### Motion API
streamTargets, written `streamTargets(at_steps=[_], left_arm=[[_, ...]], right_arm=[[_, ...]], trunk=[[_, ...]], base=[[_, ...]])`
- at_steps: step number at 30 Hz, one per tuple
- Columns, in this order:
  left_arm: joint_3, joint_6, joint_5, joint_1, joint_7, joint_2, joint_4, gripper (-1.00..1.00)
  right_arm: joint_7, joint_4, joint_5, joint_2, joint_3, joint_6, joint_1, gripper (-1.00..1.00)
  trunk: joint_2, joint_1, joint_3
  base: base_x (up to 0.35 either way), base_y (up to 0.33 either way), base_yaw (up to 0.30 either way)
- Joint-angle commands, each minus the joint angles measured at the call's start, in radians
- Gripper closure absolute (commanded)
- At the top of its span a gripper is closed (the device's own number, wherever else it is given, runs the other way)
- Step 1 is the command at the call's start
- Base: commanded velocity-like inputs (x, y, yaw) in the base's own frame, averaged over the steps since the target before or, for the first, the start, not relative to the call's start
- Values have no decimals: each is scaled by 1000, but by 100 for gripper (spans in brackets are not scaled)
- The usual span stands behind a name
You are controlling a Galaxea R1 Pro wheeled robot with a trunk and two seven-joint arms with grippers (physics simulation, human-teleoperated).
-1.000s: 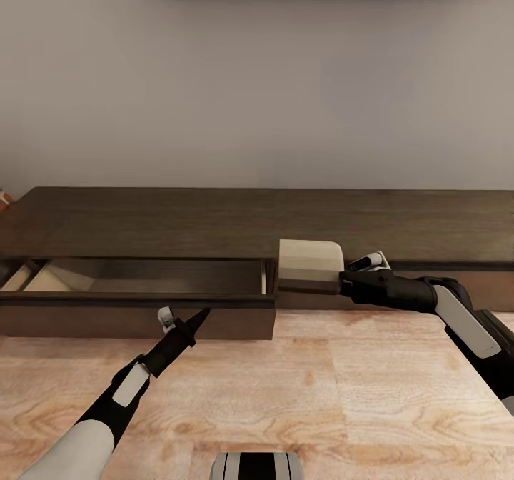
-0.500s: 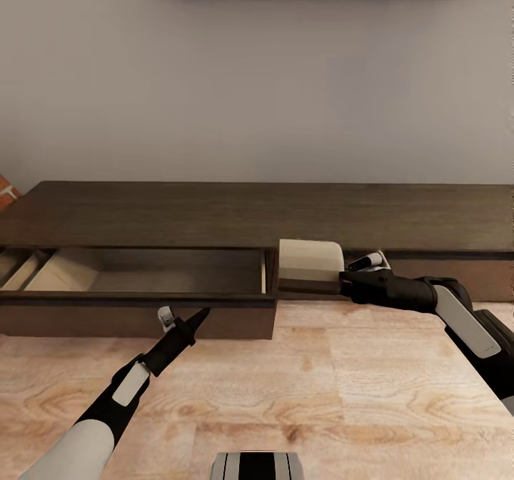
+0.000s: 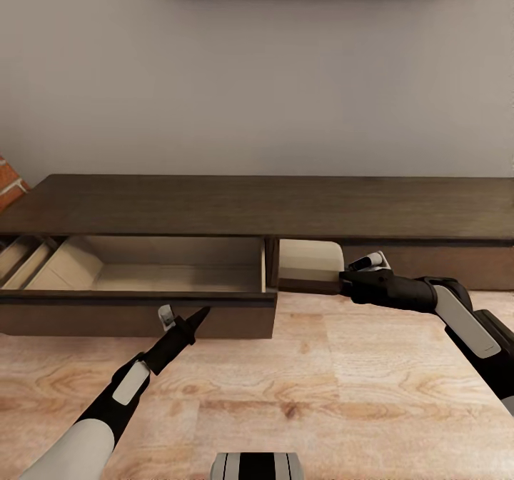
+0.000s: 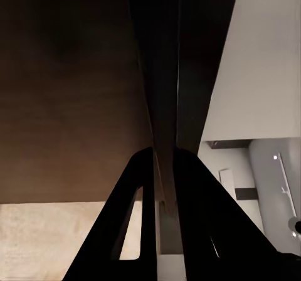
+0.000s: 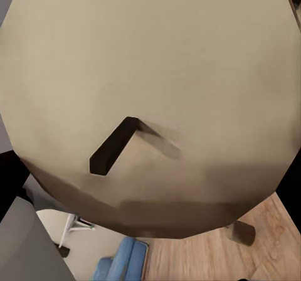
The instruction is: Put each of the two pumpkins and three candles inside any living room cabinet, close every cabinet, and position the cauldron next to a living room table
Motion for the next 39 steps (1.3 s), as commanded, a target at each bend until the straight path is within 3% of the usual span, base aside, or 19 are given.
streamTargets(at_steps=[1,39], left_arm=[[-7,-6,-16,0,1,0,53,100],[-7,-6,-18,0,6,0,53,100]], right_arm=[[2,0,-3,-1,2,4,-1,100],[2,0,-4,-1,2,4,-1,100]], trunk=[[0,0,-1],[0,0,10]], base=[[-10,0,0],[-54,0,0]])
